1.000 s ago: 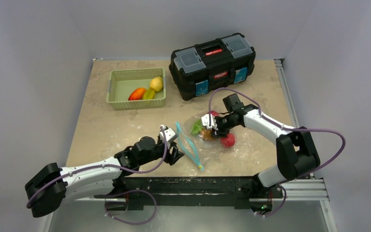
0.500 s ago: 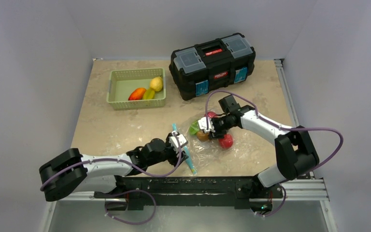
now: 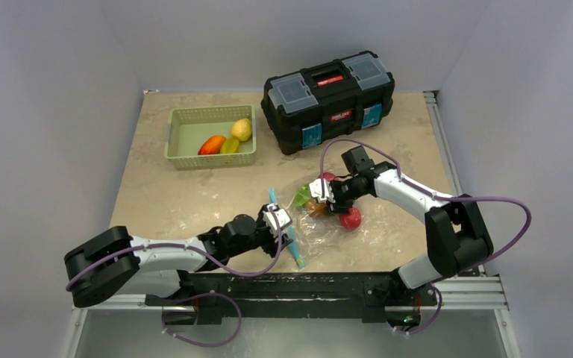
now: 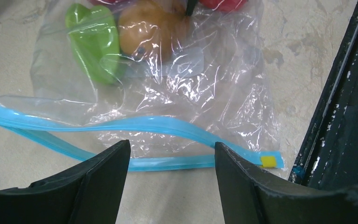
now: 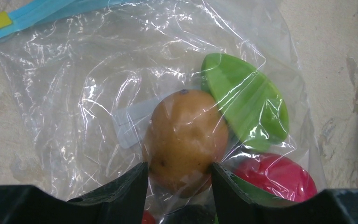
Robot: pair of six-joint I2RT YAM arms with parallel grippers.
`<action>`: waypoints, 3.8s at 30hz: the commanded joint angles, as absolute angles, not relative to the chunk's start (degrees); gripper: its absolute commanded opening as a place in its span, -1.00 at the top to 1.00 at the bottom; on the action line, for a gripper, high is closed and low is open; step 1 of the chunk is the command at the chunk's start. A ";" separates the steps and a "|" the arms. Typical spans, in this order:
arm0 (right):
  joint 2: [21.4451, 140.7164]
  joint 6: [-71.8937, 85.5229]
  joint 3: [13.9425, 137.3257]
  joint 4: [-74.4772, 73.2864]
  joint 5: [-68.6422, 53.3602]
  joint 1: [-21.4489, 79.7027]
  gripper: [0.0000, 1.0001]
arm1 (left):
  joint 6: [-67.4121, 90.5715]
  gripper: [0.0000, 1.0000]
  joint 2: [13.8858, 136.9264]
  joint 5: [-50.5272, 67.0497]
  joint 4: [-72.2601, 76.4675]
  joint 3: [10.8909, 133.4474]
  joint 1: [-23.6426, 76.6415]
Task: Open the zip-top bag and remove the fake food
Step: Pick up the fake vegetable from the zipper food storage bag.
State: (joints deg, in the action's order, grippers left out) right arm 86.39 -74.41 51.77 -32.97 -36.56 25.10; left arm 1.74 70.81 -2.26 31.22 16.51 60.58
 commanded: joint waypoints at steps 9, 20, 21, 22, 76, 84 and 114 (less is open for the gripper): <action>82.52 -73.70 52.71 -38.46 -42.21 24.43 -0.06 | 7.42 -0.60 45.56 -10.40 19.91 11.71 60.91; 82.86 -74.10 52.72 -37.76 -39.71 23.37 -0.08 | 11.31 -0.99 37.38 -12.69 14.64 7.25 60.47; 83.07 -74.26 52.53 -37.53 -39.01 23.38 -0.08 | 10.39 -0.98 38.46 -11.78 15.69 7.03 60.47; 83.32 -74.41 52.48 -37.19 -38.43 23.35 -0.08 | 9.10 -0.94 39.54 -10.42 17.07 6.93 60.47; 90.08 -73.00 53.38 -37.49 -40.93 30.00 0.71 | -1.75 -0.42 80.39 -2.21 45.24 20.52 58.69; 90.57 -71.66 53.88 -37.35 -42.11 31.29 0.85 | -0.92 -0.49 82.60 -0.40 46.17 21.01 58.36; 91.85 -70.09 54.05 -36.82 -40.72 32.16 1.00 | 2.13 0.04 89.13 0.22 47.92 22.51 58.36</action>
